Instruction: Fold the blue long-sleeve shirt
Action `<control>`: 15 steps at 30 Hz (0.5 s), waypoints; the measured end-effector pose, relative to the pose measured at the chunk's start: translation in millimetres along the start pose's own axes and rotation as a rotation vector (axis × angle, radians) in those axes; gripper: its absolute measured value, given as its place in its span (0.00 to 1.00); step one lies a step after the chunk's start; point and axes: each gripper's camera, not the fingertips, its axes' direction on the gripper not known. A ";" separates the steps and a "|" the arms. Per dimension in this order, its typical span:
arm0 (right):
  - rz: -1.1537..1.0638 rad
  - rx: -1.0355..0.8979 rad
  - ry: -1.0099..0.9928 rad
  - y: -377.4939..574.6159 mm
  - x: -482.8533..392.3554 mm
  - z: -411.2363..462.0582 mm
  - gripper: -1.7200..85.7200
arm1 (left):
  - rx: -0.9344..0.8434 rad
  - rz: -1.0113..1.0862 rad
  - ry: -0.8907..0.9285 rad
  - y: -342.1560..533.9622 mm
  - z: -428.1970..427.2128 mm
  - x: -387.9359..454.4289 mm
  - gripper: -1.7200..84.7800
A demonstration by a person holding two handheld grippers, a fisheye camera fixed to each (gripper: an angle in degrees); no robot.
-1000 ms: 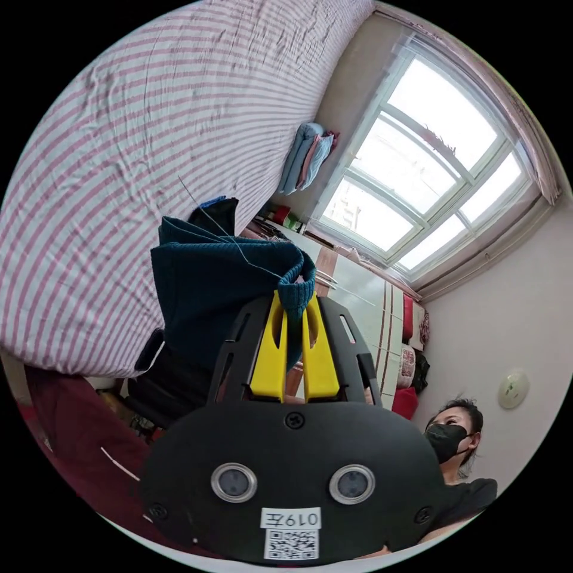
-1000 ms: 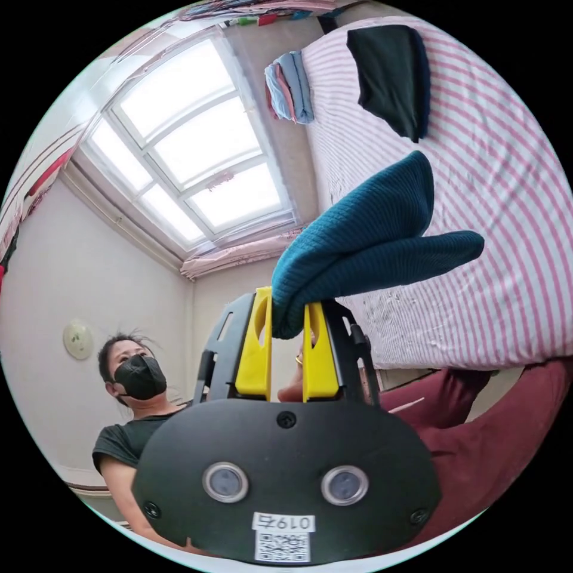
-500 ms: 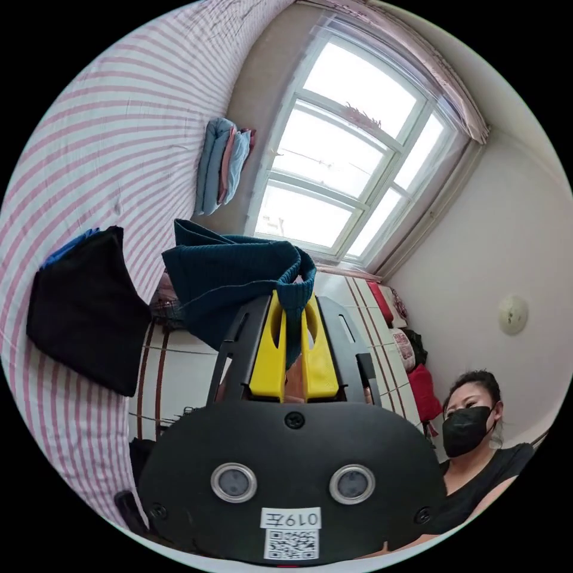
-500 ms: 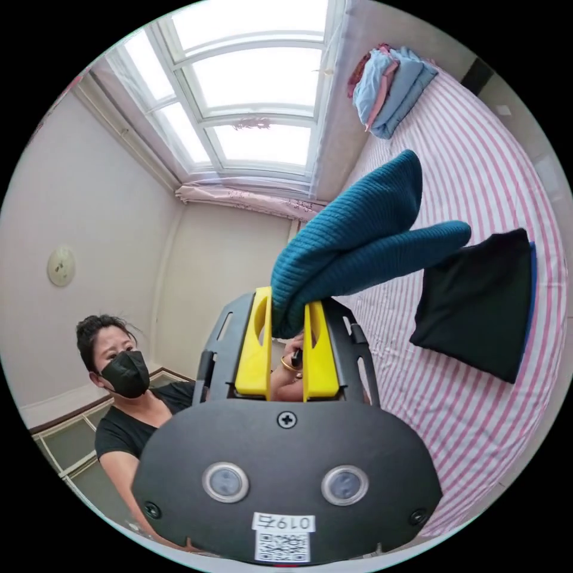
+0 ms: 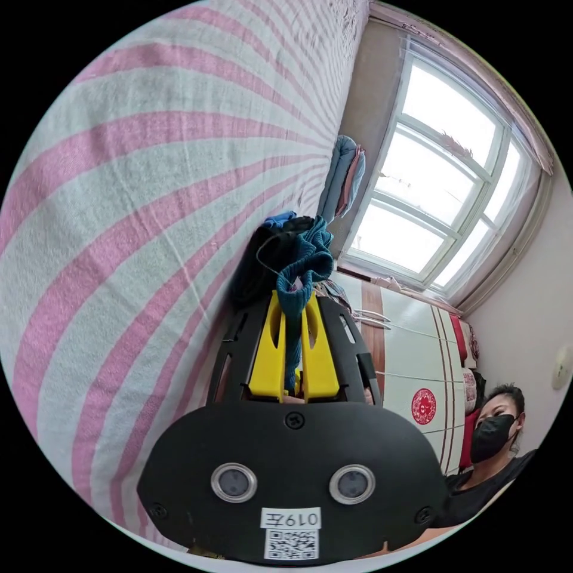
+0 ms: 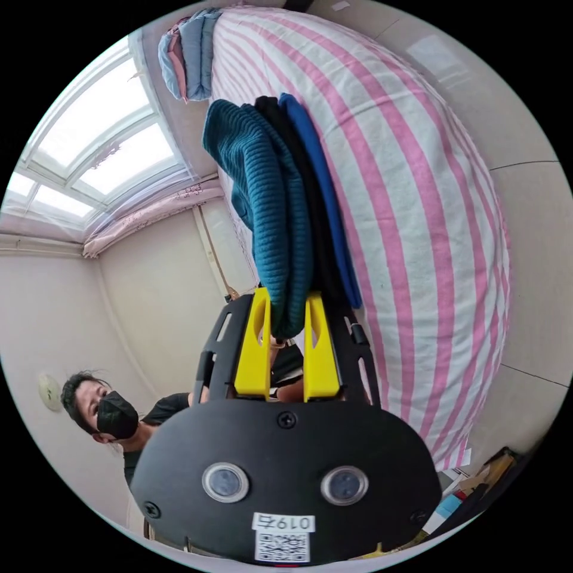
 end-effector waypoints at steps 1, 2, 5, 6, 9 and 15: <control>0.007 0.000 0.000 2.3 -5.9 -7.0 0.12 | -0.022 0.007 -0.016 -0.5 5.1 3.3 0.05; 0.014 0.002 0.006 3.1 -9.0 -10.4 0.12 | -0.045 0.009 -0.030 -1.7 9.6 6.3 0.05; 0.030 -0.013 0.063 3.7 -27.5 -21.7 0.12 | -0.110 0.009 -0.078 -6.3 18.2 14.8 0.05; 0.023 -0.032 0.110 3.4 -37.2 -24.6 0.12 | -0.127 0.004 -0.091 -7.3 19.4 16.2 0.05; 0.023 -0.054 0.189 5.3 -55.9 -31.5 0.12 | -0.183 0.015 -0.178 -9.9 19.7 26.8 0.05; -0.010 -0.022 0.257 20.1 -86.8 -48.8 0.12 | -0.147 0.078 -0.235 -9.1 -5.6 52.0 0.04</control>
